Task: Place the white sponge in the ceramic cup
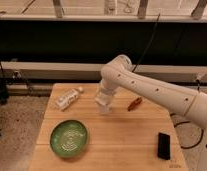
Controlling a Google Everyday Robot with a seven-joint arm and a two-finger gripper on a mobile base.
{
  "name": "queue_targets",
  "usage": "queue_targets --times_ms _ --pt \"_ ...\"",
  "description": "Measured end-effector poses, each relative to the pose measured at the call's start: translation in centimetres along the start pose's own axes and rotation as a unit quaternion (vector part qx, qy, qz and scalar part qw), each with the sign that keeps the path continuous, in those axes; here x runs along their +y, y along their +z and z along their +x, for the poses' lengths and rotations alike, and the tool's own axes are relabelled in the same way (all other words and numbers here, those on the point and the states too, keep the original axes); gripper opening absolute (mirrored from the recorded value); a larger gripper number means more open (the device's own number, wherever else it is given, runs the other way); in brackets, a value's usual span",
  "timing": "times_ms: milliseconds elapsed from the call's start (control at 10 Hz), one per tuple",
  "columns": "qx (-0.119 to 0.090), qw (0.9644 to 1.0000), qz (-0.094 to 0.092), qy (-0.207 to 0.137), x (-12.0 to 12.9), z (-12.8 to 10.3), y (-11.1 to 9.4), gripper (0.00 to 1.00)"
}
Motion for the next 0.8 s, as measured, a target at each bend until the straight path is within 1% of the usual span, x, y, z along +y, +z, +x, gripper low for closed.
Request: queue_targets --times_ms 400,500,600,700,800 --pt "0.011 0.9999 0.005 -0.003 -0.58 0.41 0.17 0.76" --pt "0.010 0.9999 0.005 0.001 -0.44 0.52 0.16 0.72" --pt "0.008 1.0000 0.004 0.003 0.07 0.59 0.09 0.74" --pt "0.008 1.0000 0.004 0.004 0.41 0.72 0.02 0.79" --pt "0.008 1.0000 0.005 0.003 0.30 0.77 0.10 0.80"
